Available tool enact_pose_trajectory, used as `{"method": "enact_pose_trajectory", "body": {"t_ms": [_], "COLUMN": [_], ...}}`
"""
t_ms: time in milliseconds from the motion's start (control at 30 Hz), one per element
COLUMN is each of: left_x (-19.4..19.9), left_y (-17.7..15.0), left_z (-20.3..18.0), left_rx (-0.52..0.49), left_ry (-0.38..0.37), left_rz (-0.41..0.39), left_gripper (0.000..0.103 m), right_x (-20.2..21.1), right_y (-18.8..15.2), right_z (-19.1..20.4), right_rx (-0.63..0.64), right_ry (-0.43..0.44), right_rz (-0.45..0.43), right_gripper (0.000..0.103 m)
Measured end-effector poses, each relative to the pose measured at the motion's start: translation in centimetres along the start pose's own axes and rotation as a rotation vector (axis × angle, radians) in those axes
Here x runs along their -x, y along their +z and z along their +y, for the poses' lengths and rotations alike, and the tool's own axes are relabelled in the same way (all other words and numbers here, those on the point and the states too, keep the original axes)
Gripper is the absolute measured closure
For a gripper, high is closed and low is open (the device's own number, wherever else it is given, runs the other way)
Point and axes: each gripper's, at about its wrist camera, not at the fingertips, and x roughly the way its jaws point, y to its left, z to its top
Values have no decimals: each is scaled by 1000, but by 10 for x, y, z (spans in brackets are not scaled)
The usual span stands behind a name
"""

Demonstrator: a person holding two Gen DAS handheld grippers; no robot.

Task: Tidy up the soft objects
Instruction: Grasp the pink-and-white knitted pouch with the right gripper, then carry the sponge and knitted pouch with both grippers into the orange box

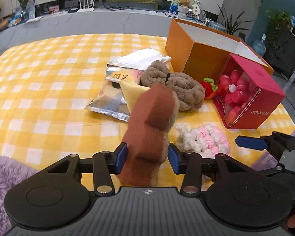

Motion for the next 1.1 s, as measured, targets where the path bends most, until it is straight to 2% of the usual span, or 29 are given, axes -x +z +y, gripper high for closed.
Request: {"method": "enact_pose_trajectory", "body": {"t_ms": [300, 500, 567, 700, 767, 867, 1100], "left_x": [-7, -8, -7, -6, -6, 0, 21], "left_y": [1, 1, 0, 0, -1, -2, -4], "left_z": [2, 2, 1, 1, 1, 0, -8], "left_rx": [16, 10, 8, 4, 2, 0, 3], "left_ry": [-3, -1, -1, 0, 2, -1, -6], "left_rz": [-3, -1, -3, -9, -15, -38, -97], "left_gripper": [54, 55, 55, 55, 57, 59, 61], "right_x": [-18, -22, -20, -14, -11, -1, 35], "right_y": [1, 0, -1, -3, -2, -1, -1], "right_z": [6, 1, 1, 5, 4, 0, -11], "right_rx": [7, -25, -23, 15, 18, 1, -28], "right_ry": [3, 11, 19, 32, 25, 34, 20], "right_rz": [45, 42, 32, 13, 4, -14, -98], "right_gripper": [14, 29, 38, 50, 60, 68, 68]}}
